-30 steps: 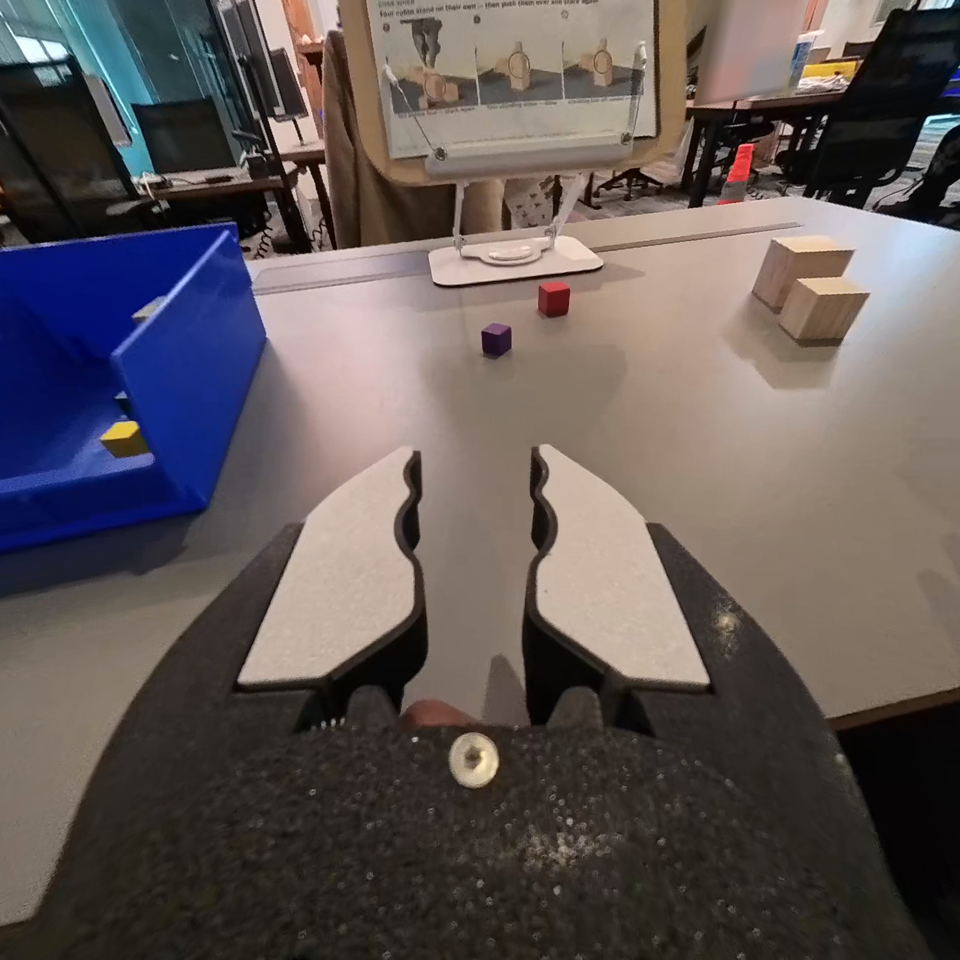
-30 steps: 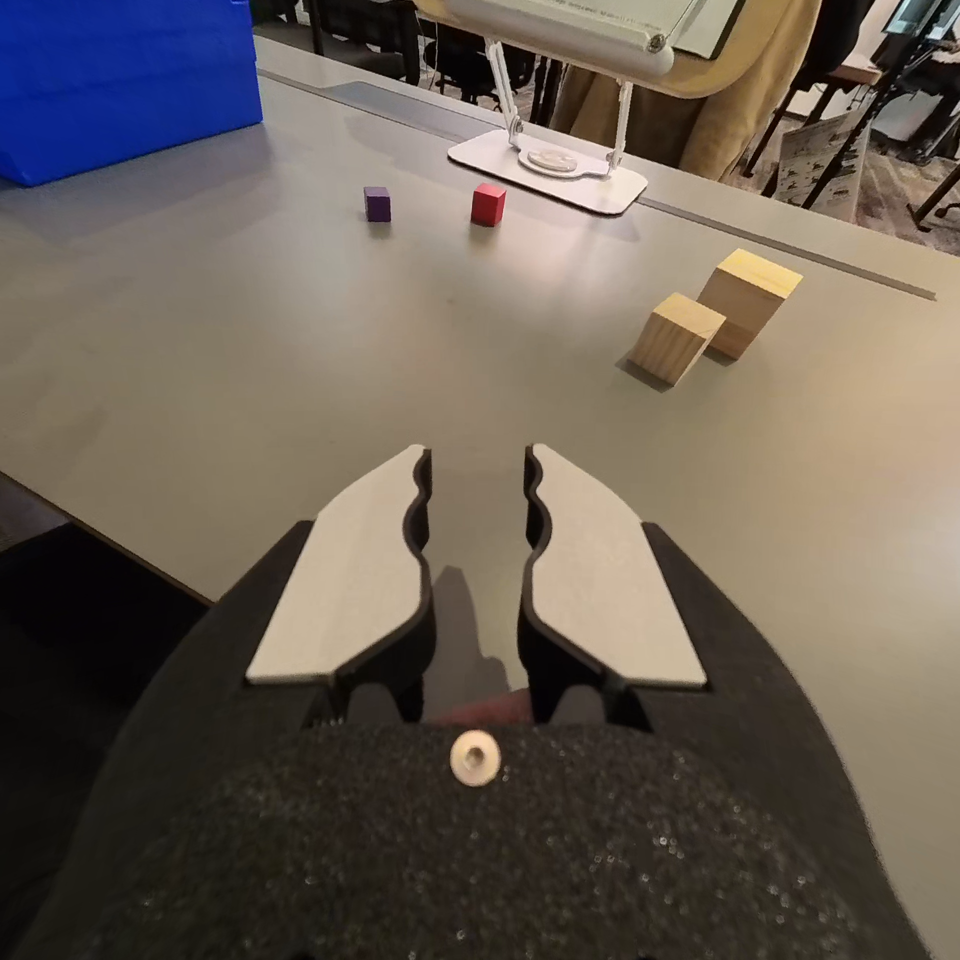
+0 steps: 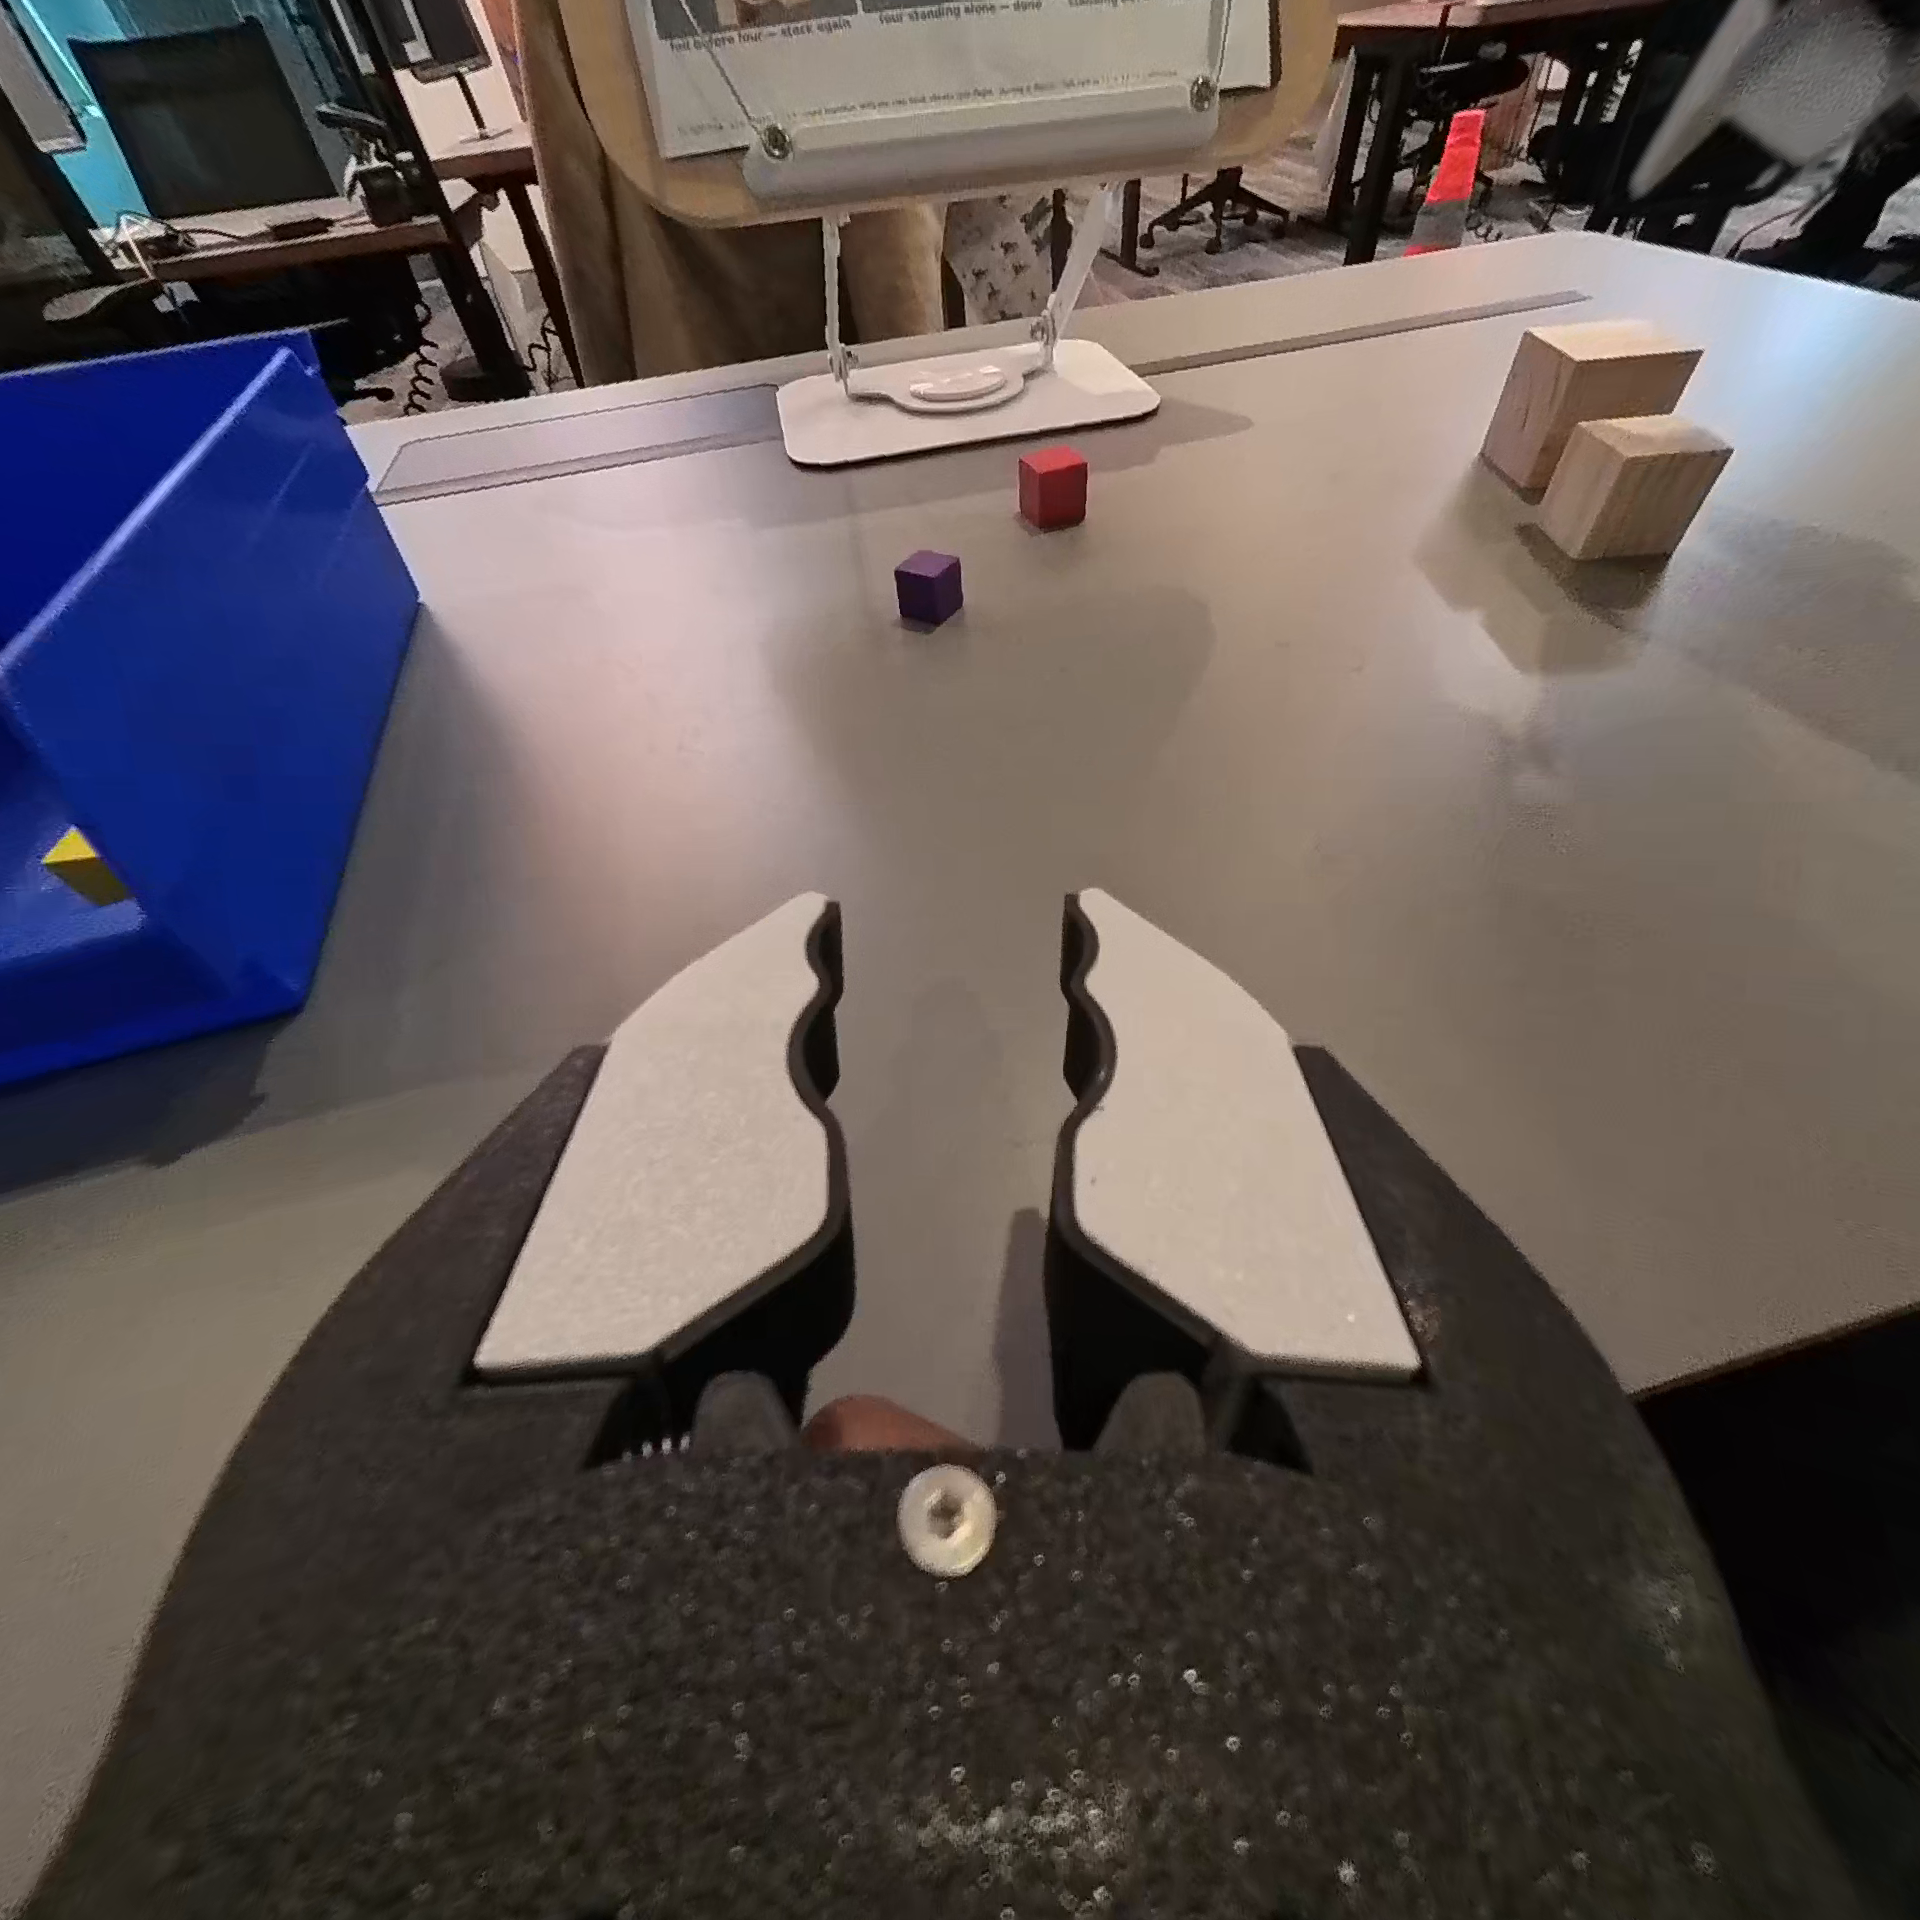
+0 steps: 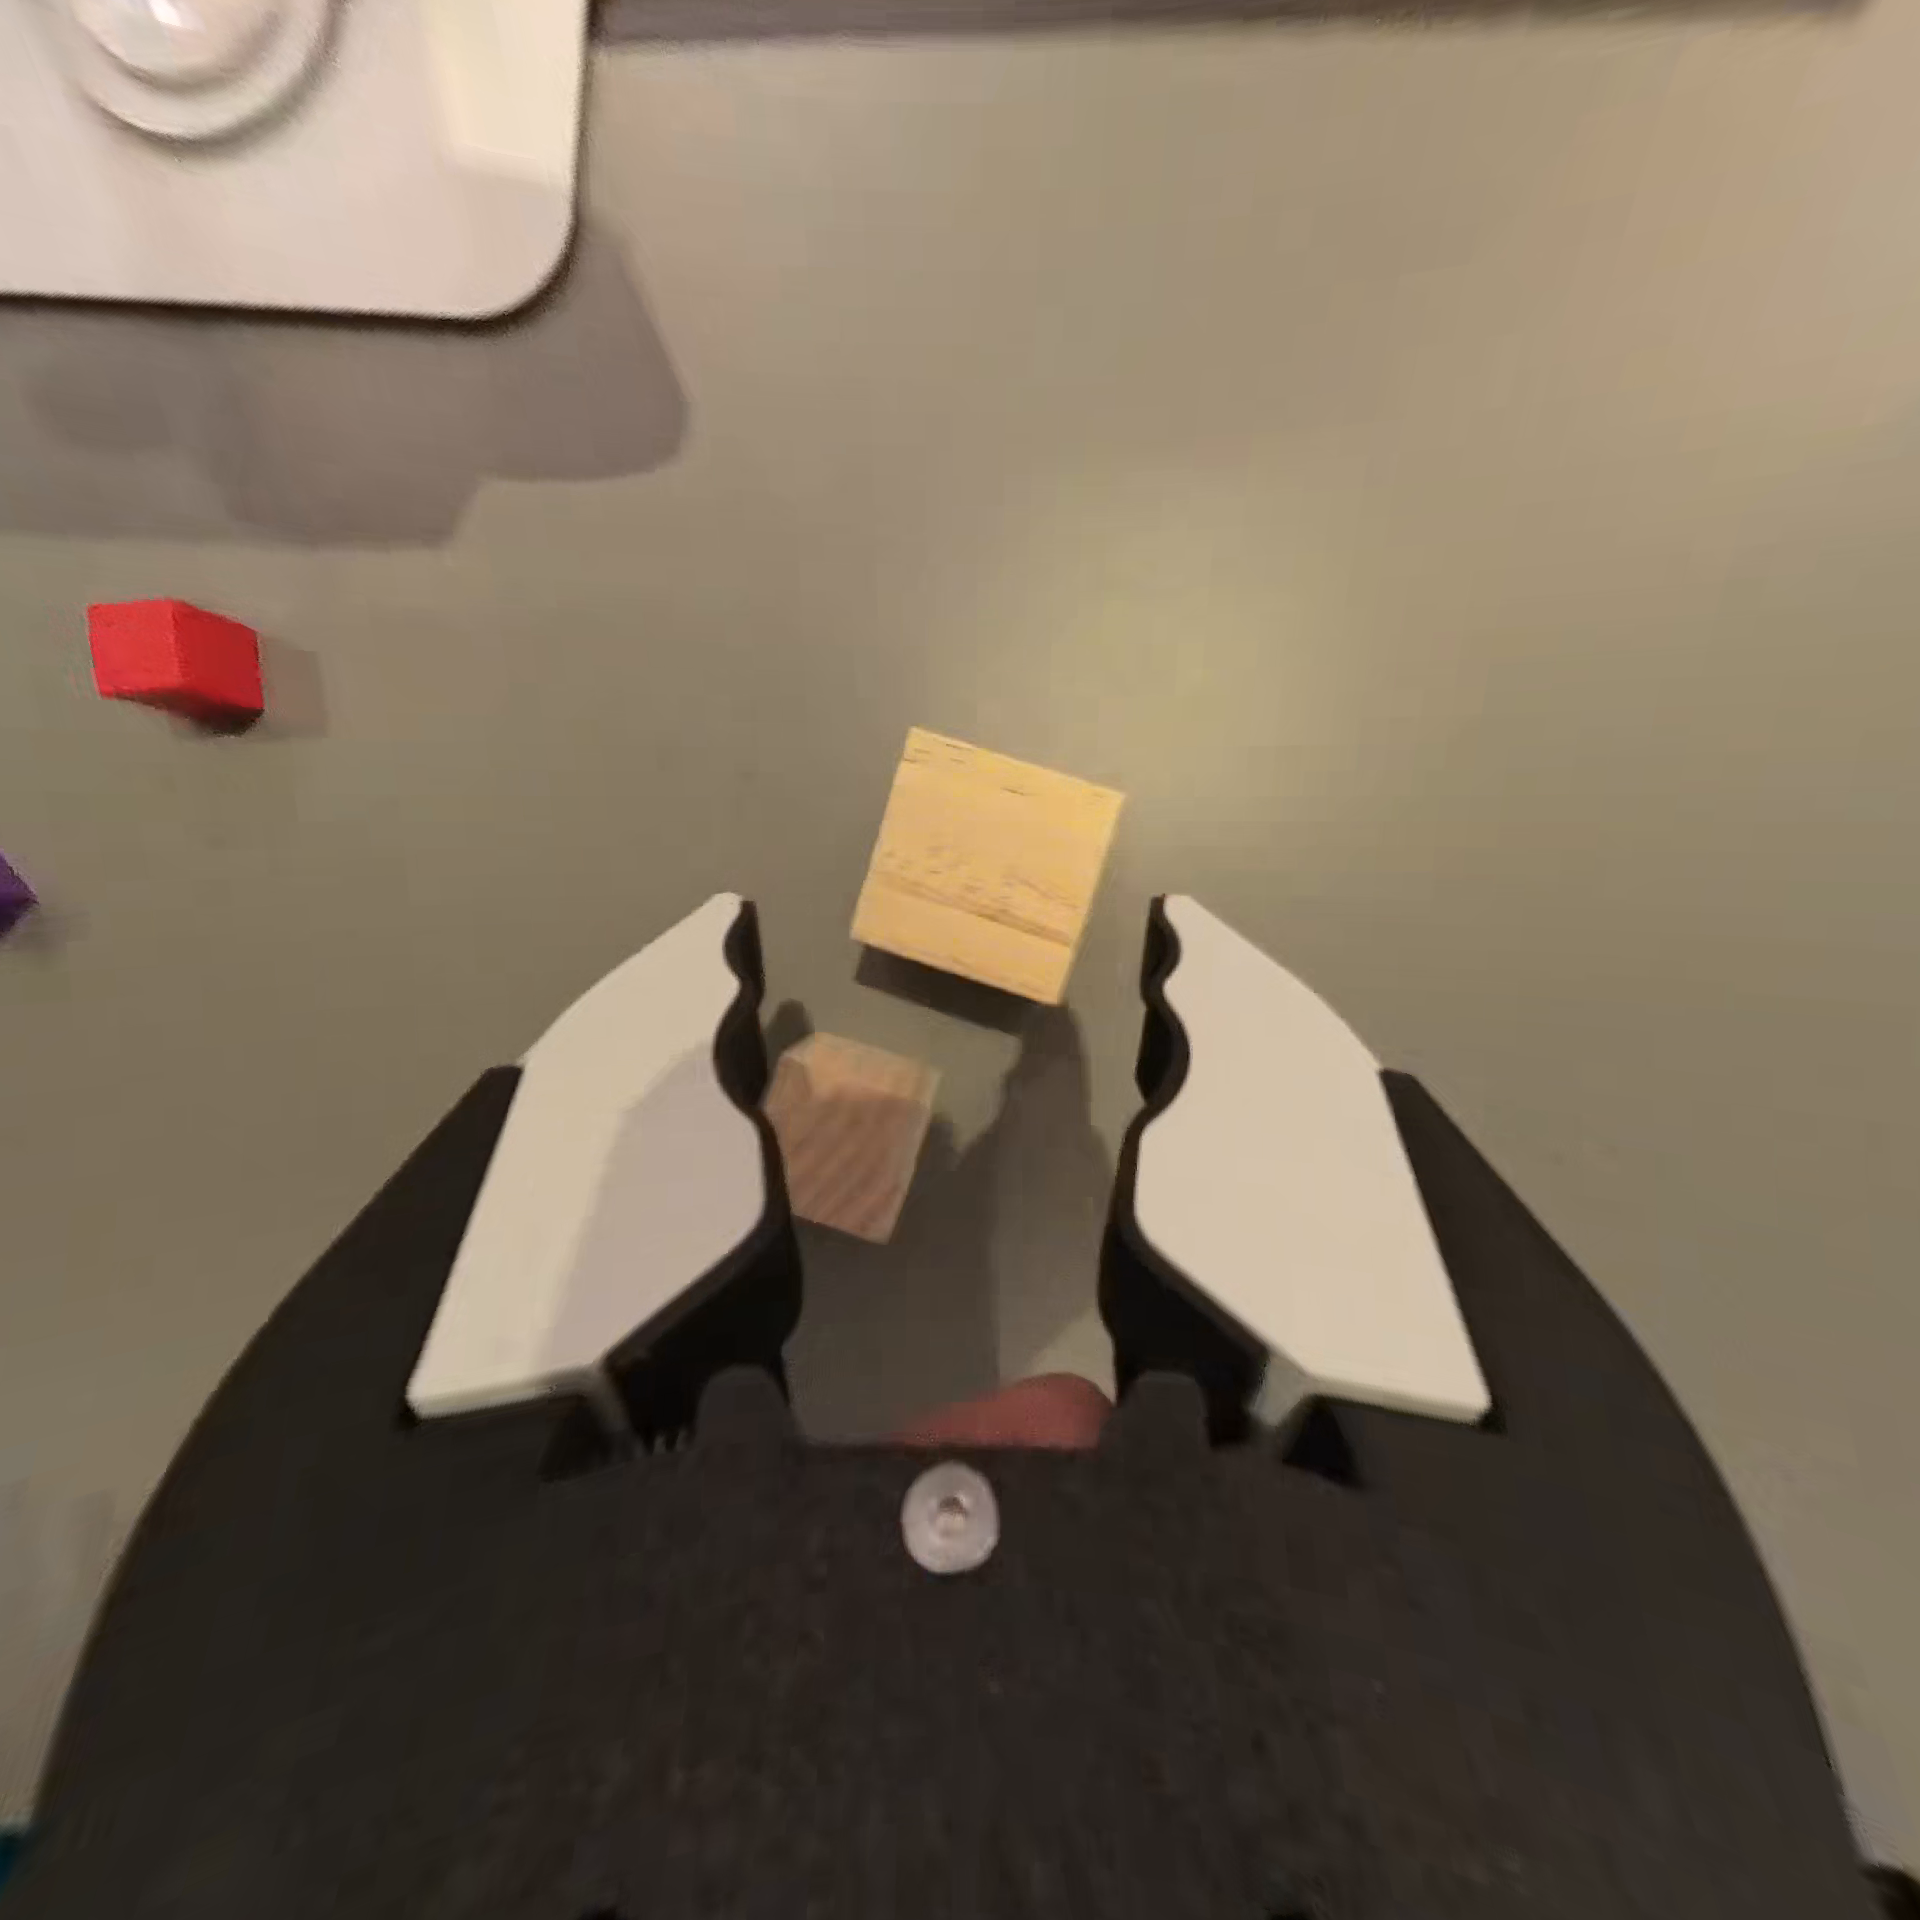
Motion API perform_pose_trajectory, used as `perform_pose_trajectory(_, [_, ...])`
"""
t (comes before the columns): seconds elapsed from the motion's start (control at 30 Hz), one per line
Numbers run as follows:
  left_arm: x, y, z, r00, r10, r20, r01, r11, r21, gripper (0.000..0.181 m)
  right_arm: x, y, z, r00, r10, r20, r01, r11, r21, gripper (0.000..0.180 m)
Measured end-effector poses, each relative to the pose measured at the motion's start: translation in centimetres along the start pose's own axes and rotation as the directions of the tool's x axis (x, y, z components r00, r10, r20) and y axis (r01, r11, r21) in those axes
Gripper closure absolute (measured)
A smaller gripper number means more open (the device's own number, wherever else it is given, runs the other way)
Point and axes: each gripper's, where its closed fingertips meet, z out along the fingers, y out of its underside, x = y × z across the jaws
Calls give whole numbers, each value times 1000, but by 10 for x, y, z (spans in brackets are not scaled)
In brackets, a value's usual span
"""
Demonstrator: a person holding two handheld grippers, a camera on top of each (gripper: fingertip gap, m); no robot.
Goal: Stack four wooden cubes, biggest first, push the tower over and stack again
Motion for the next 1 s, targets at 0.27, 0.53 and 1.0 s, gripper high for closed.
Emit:
perform_pose_trajectory(0.27, [-3, 9, -4, 999, -21, -25, 20, 999, -33, 141, 14, 23, 65, 981, 124, -151, -150, 972, -178, 109])
perform_pose_trajectory(0.53, [-4, 1, -8, 1000, 9, -11, -9, 1000, 1, 142, -37, -39, 31, 978, -194, -75, 199, 977, 81, 118])
perform_pose_trajectory(1.0, [-2, 7, -1, 1000, 9, -17, -9, 1000, -30, 142, -241, 107, -17, 55, -921, 385, 956, 159, 245, 118])
